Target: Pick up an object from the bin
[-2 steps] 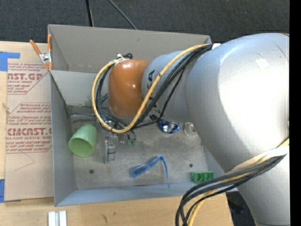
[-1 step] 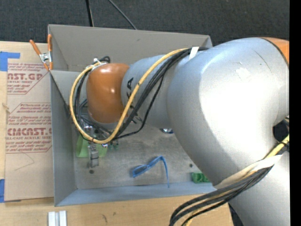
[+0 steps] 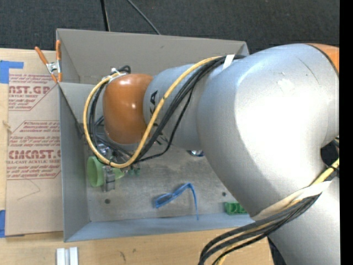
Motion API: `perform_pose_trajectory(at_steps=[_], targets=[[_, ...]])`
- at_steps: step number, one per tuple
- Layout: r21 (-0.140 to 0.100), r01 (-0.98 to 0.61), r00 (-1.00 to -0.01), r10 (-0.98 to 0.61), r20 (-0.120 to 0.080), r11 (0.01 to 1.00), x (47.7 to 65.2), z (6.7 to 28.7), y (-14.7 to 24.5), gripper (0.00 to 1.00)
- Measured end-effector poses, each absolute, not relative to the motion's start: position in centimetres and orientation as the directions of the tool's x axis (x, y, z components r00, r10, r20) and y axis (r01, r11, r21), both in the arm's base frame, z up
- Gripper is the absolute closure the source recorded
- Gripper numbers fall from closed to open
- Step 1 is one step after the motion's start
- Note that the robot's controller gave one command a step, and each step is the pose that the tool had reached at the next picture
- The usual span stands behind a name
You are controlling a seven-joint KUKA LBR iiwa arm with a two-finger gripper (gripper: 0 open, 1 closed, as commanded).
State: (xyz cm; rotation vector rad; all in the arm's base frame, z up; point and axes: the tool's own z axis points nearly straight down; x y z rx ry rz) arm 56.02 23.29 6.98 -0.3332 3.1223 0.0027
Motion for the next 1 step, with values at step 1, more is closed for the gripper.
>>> perform_pose_trajectory(at_steps=[1], targets=[[0.003, -0.194, -0.981, -0.194, -0.011, 0.981, 57.74, 20.14, 22.97, 1.0]])
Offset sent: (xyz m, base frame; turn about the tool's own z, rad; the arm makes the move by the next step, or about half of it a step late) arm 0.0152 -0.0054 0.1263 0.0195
